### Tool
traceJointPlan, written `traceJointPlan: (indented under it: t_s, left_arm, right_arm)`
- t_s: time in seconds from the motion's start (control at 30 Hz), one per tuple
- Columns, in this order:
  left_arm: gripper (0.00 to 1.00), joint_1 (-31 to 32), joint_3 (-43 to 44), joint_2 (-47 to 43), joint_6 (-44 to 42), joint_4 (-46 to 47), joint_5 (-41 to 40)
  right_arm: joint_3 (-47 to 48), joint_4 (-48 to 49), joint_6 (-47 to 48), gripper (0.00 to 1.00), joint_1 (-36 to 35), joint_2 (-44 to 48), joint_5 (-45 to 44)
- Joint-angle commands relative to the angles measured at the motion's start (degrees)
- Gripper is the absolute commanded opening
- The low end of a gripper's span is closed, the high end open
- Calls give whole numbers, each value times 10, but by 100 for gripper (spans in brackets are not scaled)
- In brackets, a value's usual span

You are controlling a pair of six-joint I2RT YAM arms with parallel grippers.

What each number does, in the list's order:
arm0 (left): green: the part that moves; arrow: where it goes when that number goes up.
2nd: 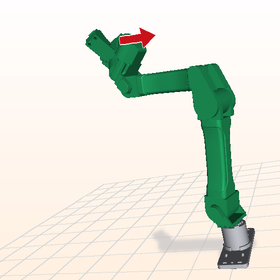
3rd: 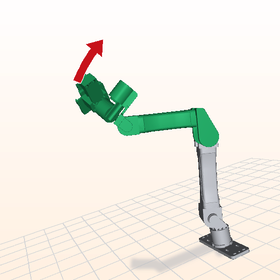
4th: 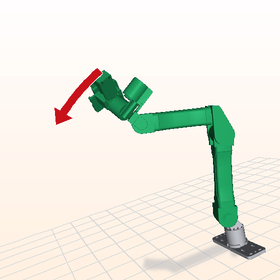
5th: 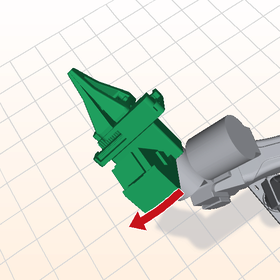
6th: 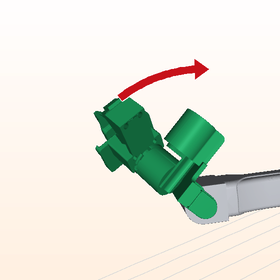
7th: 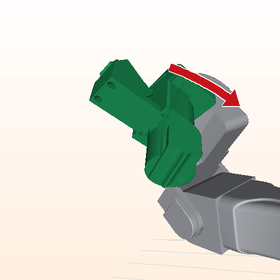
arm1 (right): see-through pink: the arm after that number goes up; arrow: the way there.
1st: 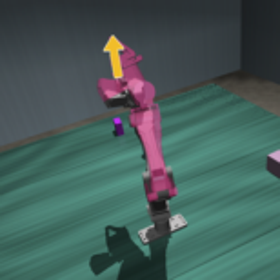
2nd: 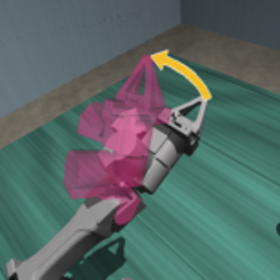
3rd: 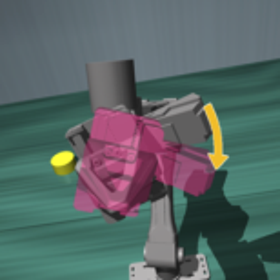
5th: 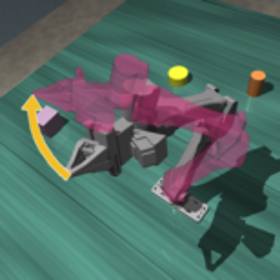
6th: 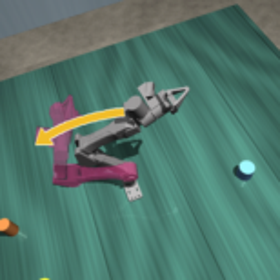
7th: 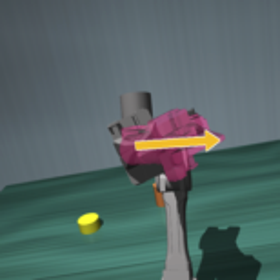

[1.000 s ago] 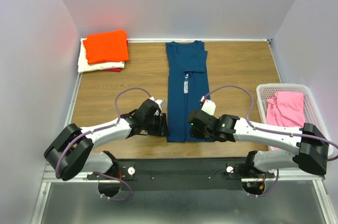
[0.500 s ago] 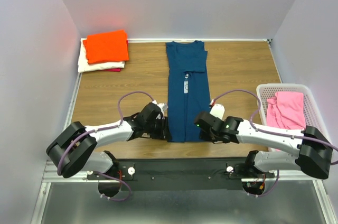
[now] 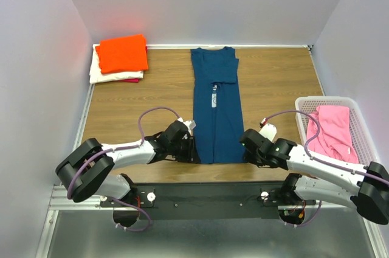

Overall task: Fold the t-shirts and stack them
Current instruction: Fold the tshirt

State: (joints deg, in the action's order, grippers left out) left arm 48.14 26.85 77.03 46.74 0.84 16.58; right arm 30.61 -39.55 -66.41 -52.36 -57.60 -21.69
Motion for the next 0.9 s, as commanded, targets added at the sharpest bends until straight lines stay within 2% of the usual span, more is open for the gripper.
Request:
traceJointPlan:
  t_s: [0.0, 0.2, 0.53, 0.6, 0.7, 0.77, 0.8, 0.87]
  left_arm:
    - [34, 9, -16, 16, 5, -18, -28]
    - [30, 15, -11, 26, 6, -14, -27]
    - [21, 19, -10, 24, 11, -12, -29]
    - [15, 19, -11, 22, 11, -12, -29]
    - [5, 20, -12, 15, 11, -13, -29]
    - [0, 22, -13, 10, 13, -15, -29]
    - [0, 23, -14, 5, 15, -17, -30]
    - [0, 27, -14, -1, 17, -21, -34]
  right_arm:
    - [-18, -18, -30, 45, 3, -5, -5]
    - [-22, -5, -33, 47, 4, -13, -13]
    - [-35, 76, -15, 47, 4, -67, 13]
    - [-37, 87, -14, 43, 4, -80, 22]
    - [-36, 87, -7, 19, 4, -83, 34]
    - [-38, 86, 1, 11, 4, -79, 50]
    - [-39, 87, 11, 3, 4, -77, 54]
    - [-38, 86, 15, 1, 2, -77, 67]
